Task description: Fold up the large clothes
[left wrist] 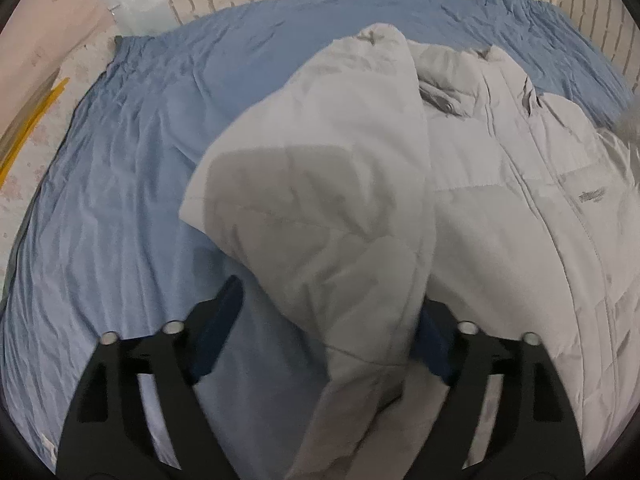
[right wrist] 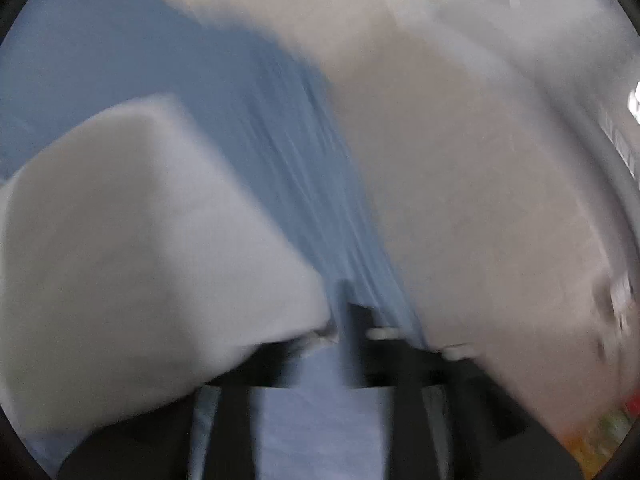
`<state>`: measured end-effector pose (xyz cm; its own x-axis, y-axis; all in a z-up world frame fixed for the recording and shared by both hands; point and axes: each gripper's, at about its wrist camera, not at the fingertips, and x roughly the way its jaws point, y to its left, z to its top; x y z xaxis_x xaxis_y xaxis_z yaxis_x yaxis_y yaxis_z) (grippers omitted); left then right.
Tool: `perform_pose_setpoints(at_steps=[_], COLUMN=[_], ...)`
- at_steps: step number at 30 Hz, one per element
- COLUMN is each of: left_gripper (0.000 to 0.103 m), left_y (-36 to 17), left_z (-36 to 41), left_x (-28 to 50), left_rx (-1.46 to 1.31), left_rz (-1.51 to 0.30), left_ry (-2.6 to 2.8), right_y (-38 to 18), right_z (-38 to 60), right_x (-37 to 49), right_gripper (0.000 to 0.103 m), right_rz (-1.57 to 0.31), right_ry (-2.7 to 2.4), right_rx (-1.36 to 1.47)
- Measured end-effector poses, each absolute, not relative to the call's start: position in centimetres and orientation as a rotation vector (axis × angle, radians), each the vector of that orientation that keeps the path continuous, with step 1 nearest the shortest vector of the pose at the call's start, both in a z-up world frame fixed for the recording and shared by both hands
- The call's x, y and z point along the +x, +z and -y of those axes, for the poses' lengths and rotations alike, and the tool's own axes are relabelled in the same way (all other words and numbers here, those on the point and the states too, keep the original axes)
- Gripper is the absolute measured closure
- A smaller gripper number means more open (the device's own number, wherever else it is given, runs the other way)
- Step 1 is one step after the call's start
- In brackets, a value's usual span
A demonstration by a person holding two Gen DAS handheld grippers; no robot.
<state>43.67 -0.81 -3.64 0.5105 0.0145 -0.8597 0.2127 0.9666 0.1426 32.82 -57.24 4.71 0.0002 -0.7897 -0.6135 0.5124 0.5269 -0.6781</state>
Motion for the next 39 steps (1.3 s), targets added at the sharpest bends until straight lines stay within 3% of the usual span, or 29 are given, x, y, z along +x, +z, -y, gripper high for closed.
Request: perform_pose_setpoints(at_steps=[5,6,12,14,15,18,23,26,29,32,34,39], left_gripper=[0.015,0.014,0.013,0.049,0.077,0.091,0.093,0.09,0.082,0.065,0.013,0.009], left_y=[-3.0,-2.8,-2.3,-3.1,-3.6,-3.9,-4.0,-5.7,-5.3,-3.6,-2.3,-1.0], left_z=[2.3,2.5,5.8,6.4,6.4,4.3,-2.6,-7.5,-8.2,-7.3,-6.5,-3.7], left_x=[44.0,43.9,46.0,47.2,47.5,46.8,43.3,42.3,41.2,41.0,40.9,42.4], left_rx=[0.218,0.221,0.314,0.354,0.376,0.392,0.429,0.349,0.332,0.324,0.328,0.283], left_rz=[-1.005,-1.0,-0.967,-0.994,-1.019,-1.007,-1.027,-1.127,-1.093,-1.055,-1.002,-0.97], left_ry=[-0.15,-0.154,-0.147,-0.135,-0.112,-0.094,-0.038,-0.08,-0.142,-0.11,-0.068,-0.111], right_y=[5.3,5.0,2.1,1.4,1.1,-0.3,-1.0,-0.9,-1.3,-1.1,-1.1,-2.2], right_z=[55.0,54.2,44.8,41.9,40.9,37.5,32.7,30.9,30.0,29.1,28.0,27.3], right_x=[28.0,27.6,29.9,30.4,30.9,31.9,33.0,34.2,34.4,34.7,34.2,34.0], right_gripper=[0.032,0.028,0.023,0.021,0.02,0.02,0.02,0.02,0.02,0.02,0.019,0.017], right_rz=[-1.119,-1.11,-1.081,-1.06,-1.055,-1.04,-1.016,-1.035,-1.061,-1.067,-1.065,-1.074], right_ry=[-0.941,-0.892,-0.647,-0.571,-0.541,-0.447,-0.305,-0.266,-0.245,-0.217,-0.209,-0.207], right_rx=[-0.176,-0.134,-0.1,-0.095,-0.095,-0.112,-0.121,-0.135,-0.152,-0.147,-0.153,-0.17])
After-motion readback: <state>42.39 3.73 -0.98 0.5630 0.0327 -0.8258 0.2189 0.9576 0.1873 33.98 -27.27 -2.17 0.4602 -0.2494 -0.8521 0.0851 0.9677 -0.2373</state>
